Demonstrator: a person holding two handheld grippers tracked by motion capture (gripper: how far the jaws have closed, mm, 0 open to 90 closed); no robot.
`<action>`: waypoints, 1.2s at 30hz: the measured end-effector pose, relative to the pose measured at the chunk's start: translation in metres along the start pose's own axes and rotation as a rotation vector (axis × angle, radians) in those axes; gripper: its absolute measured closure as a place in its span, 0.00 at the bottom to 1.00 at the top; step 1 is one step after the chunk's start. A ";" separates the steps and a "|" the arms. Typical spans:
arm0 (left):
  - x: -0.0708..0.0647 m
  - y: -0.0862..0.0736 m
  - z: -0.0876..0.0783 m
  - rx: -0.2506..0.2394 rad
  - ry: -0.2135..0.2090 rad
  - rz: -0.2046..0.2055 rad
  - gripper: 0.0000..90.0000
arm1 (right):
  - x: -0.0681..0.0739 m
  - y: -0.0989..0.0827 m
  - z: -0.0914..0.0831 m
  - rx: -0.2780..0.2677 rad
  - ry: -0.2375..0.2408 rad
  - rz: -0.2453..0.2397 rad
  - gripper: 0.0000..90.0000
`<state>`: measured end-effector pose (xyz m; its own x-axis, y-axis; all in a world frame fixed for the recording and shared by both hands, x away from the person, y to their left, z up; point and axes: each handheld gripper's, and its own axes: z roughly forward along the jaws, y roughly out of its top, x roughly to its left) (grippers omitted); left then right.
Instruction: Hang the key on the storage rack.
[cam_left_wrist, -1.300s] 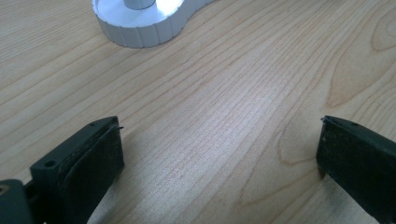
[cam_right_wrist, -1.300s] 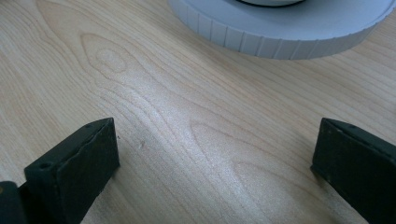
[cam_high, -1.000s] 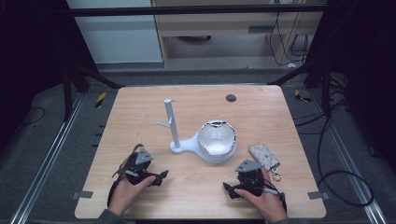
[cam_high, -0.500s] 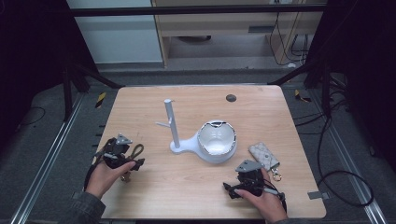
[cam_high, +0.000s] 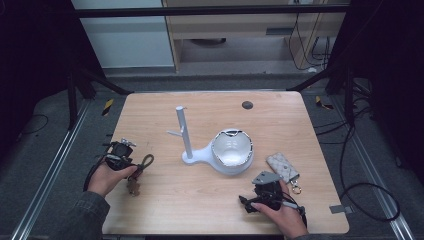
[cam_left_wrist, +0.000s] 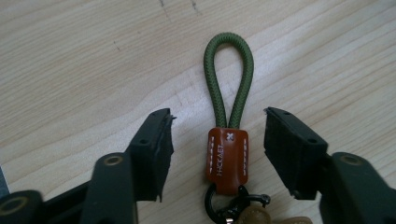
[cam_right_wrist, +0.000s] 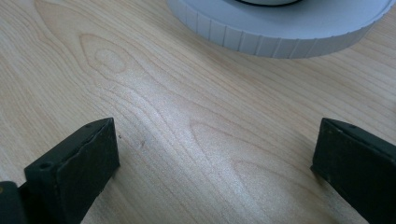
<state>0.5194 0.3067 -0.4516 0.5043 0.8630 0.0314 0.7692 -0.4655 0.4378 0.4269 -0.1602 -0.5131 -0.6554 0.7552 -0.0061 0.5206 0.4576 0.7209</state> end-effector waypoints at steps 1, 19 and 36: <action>0.000 -0.001 0.000 0.004 -0.003 -0.004 0.50 | 0.000 0.000 0.000 0.000 0.000 0.000 0.00; -0.005 -0.003 0.010 0.098 -0.007 0.046 0.60 | 0.000 0.000 0.000 0.000 0.000 0.000 0.00; -0.005 -0.003 0.012 0.114 -0.014 0.067 0.69 | 0.000 0.000 0.000 0.000 0.000 0.000 0.00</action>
<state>0.5190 0.3020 -0.4636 0.5608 0.8268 0.0438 0.7729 -0.5417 0.3305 0.4269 -0.1602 -0.5131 -0.6553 0.7553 -0.0065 0.5205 0.4578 0.7208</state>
